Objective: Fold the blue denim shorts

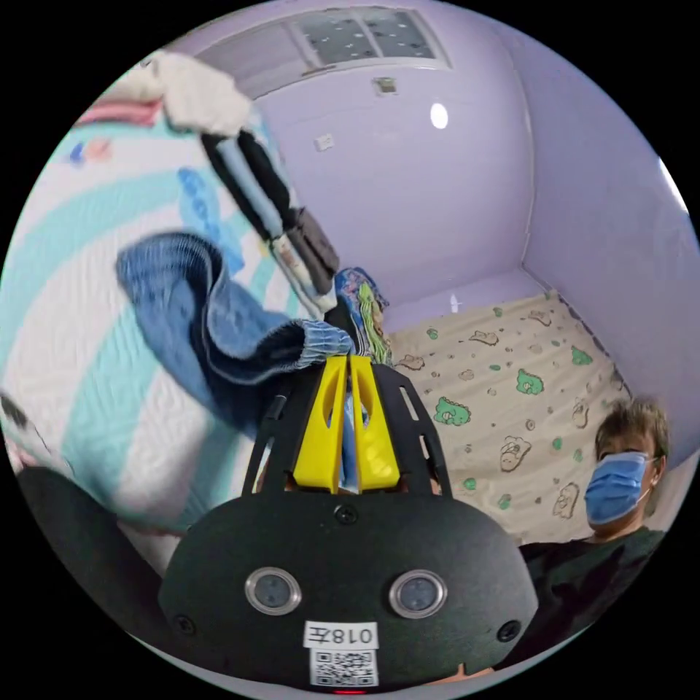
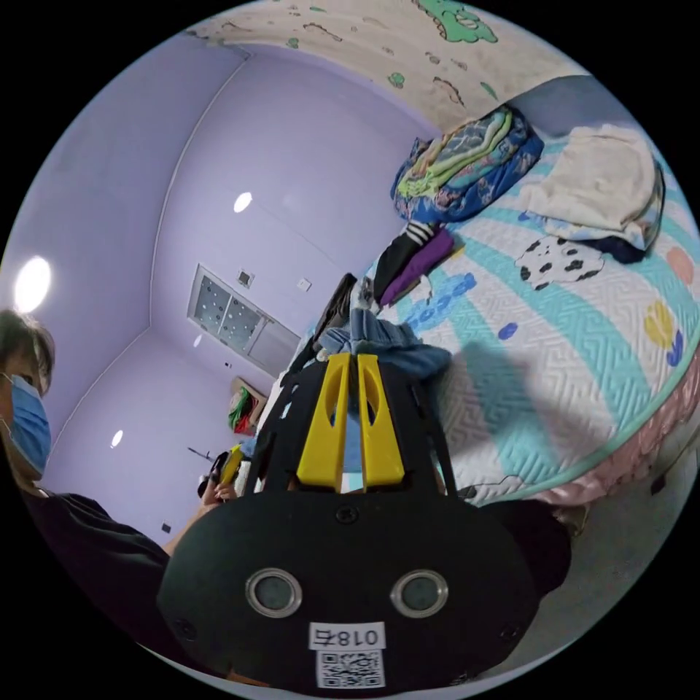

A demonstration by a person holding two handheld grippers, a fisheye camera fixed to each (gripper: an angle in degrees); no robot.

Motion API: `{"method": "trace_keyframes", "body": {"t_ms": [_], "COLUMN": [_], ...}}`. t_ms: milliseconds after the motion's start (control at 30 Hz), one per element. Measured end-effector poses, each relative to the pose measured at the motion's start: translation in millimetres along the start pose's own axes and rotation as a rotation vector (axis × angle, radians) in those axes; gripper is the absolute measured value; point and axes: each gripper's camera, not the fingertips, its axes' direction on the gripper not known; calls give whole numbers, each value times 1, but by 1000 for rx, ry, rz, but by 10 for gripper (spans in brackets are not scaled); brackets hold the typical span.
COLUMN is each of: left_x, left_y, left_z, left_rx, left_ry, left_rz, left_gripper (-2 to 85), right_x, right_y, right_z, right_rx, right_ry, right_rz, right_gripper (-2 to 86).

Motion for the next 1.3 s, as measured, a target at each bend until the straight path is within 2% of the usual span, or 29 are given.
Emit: {"method": "trace_keyframes", "body": {"t_ms": [200,367,533,633,700,733,800,900,1133,1300], "left_x": [27,24,43,56,54,51,42,26,2,-3], "left_y": [-67,-70,-47,-35,-30,-27,-21,-12,-8,-9], "left_z": [-44,-102,-173,-200,-209,-215,-223,-237,-256,-258], "left_rx": [201,414,517,487,451,433,417,430,459,467], "left_ry": [-14,40,36,18,16,9,0,16,59,88], "left_rz": [144,105,161,195,178,164,126,75,21,8], "left_gripper": [-10,-10,-10,-10,-10,-10,-10,-10,-10,-9], "right_x": [41,73,93,113,141,147,161,159,145,159], "right_y": [-38,-61,-75,-84,-84,-83,-78,-72,-53,-47], "right_z": [-56,-87,-86,-69,-53,-52,-60,-82,-115,-110], "right_rx": [281,337,226,52,-137,-157,-183,-167,-169,-211], "right_ry": [-15,98,234,325,360,353,309,344,403,253], "right_rz": [104,153,150,167,253,270,316,311,272,342], "right_gripper": [6,6,8,14,23,28,54,87,103,111]}}
